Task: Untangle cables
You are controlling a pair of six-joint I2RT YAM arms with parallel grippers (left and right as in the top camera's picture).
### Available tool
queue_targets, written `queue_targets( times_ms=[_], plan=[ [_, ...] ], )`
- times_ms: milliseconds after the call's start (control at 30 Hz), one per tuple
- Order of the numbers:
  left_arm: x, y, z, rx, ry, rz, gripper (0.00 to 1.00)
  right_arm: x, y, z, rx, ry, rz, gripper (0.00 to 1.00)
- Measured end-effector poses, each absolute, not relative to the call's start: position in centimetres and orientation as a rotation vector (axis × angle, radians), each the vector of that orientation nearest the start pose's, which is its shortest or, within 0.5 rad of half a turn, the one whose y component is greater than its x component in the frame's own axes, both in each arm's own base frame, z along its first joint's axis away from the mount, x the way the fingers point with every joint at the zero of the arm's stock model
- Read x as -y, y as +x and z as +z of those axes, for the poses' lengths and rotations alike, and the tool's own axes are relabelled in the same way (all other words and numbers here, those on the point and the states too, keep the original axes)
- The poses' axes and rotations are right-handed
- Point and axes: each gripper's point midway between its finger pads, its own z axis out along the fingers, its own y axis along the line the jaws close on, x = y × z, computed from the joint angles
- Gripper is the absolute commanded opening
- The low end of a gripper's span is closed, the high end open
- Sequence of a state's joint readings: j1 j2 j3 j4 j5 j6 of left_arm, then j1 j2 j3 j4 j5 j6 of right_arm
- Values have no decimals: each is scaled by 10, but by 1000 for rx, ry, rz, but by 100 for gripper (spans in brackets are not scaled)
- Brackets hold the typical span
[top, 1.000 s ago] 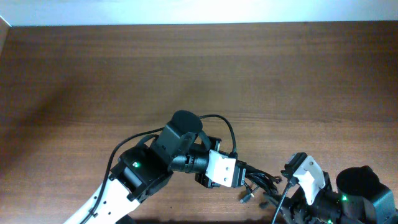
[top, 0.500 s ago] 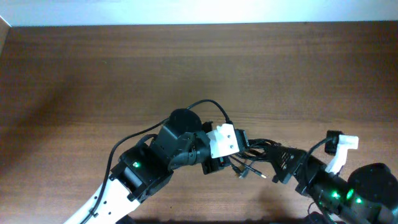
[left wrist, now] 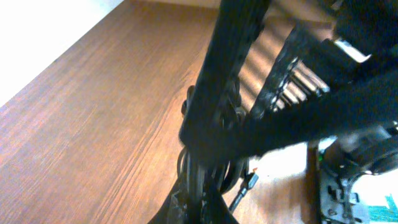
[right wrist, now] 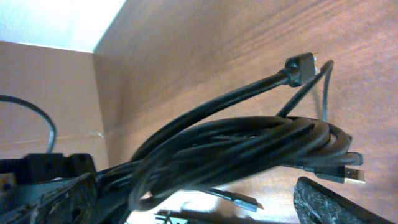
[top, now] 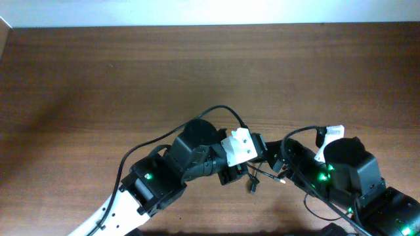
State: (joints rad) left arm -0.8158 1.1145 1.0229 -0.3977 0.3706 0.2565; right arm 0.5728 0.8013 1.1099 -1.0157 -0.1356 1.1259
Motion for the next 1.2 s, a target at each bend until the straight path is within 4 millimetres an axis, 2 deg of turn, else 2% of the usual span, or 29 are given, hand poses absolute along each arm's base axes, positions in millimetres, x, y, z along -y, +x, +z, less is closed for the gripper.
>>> queue_targets(
  times_ms=[167, 300, 400, 600, 667, 767, 967, 1200],
  plan=[
    [296, 213, 271, -1766, 1192, -666, 0, -149, 190, 280, -2398, 599, 986, 99],
    [296, 215, 273, -1769, 1168, -666, 0, -137, 188, 268, -2424, 638, 884, 99],
    [301, 215, 284, -1718, 1161, -698, 0, -128, 196, 261, -2417, 670, 790, 99],
    [296, 212, 296, -1688, 1137, -699, 0, -131, 209, 242, -2477, 700, 692, 99],
    [290, 210, 301, -1684, 1125, -685, 0, -125, 207, 237, -2489, 713, 644, 99],
    [274, 205, 322, -1639, 1082, -672, 0, -113, 204, 231, -2496, 738, 559, 99],
    [234, 214, 352, -1606, 937, -636, 0, -107, 202, 228, -2498, 758, 510, 99],
    [213, 230, 352, -1681, 794, -667, 0, -100, 195, 218, -2552, 770, 421, 99]
  ],
)
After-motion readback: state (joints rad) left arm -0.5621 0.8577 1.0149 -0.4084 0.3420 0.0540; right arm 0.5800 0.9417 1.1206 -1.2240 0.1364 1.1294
